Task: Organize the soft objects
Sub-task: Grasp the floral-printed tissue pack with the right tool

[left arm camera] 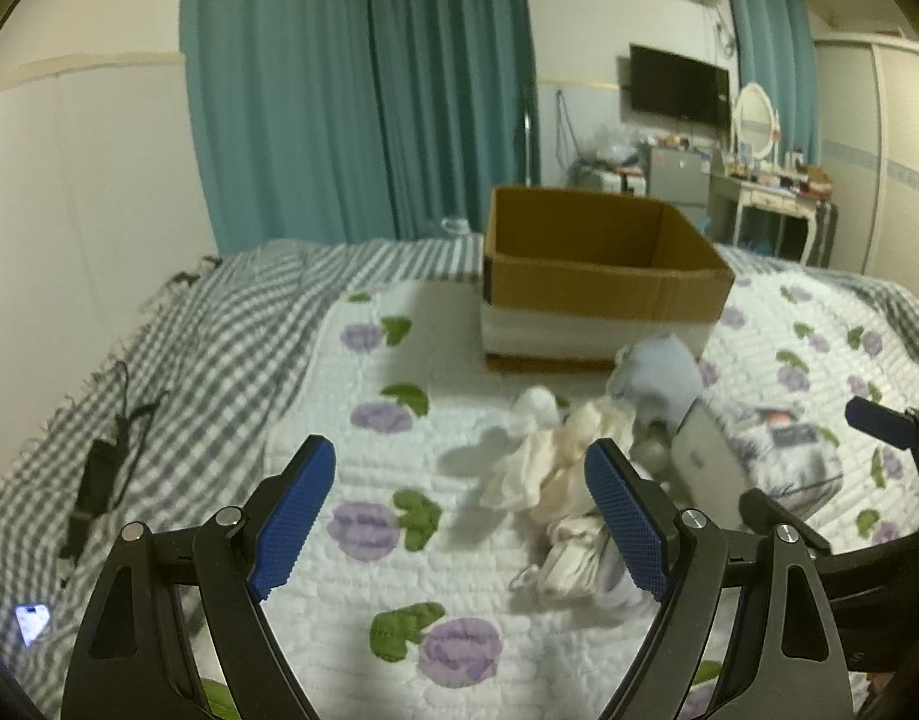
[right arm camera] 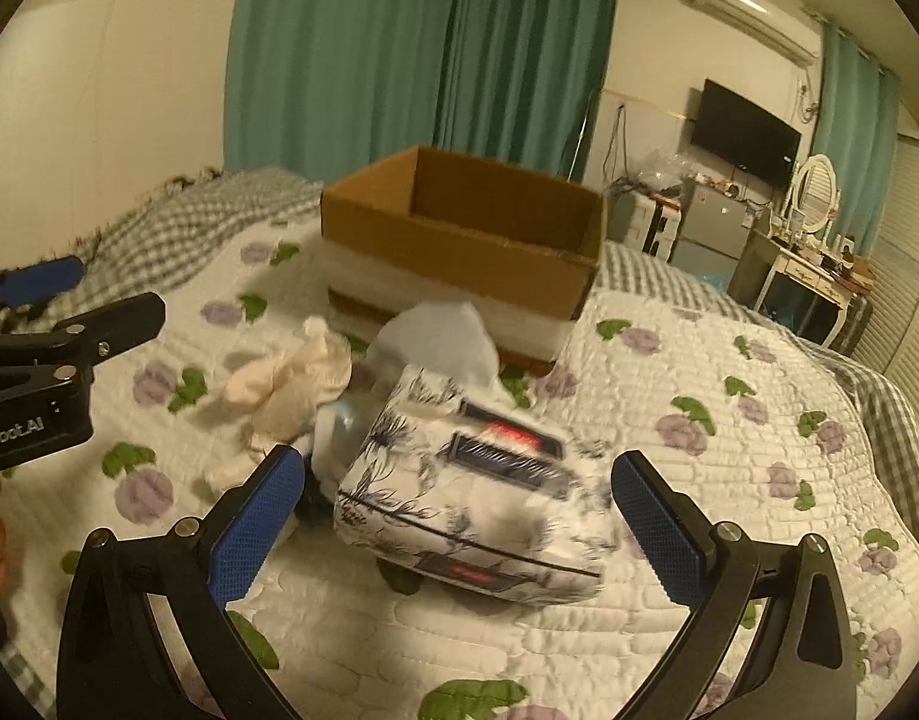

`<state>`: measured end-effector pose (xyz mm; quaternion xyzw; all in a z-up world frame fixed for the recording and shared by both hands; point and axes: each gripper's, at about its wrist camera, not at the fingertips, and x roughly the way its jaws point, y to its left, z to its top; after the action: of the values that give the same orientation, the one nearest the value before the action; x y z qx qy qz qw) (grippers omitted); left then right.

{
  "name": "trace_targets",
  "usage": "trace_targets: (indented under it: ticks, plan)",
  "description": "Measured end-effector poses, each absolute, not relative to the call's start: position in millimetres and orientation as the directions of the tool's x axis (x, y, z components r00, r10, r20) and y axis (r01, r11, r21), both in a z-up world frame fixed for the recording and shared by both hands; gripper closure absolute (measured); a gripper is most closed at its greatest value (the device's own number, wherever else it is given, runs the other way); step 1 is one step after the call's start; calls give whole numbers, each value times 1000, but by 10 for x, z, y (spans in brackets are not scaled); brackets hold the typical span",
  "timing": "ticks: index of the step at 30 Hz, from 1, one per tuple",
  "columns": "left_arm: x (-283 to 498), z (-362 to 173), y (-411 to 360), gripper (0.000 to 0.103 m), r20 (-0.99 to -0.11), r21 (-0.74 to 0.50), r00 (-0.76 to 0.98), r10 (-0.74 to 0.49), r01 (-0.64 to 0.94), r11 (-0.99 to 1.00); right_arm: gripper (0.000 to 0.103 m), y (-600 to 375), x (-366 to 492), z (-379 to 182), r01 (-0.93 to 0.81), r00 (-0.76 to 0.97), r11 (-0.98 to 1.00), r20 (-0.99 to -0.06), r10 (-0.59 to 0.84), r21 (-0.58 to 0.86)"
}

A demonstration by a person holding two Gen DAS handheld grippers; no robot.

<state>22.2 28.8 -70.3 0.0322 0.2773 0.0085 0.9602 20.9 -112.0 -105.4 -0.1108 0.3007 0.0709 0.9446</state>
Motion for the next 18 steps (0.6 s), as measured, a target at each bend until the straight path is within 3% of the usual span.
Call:
trace_targets:
  ticks: [6,15,16,18]
  plan:
    - [297,-926,292,16,-582,80,813,27,24,996,0,-996,441,-1337,-189,757,961,-653,13,-200]
    - [421,-1084,291,16,-640,56,768,-10,60,997,1,-1011,595,-1493,-124,744,952,-661,-98,-281]
    - [435,-1088,282,16,-643,55,766,-16,67,996,3,-1024,590,-1489,-123,744,955,-662,-92,-271]
    - [462,-1097,242,16,-648,56,761,-29,85,995,14,-1072,576,-1420,-119,755,963,-652,-71,-243]
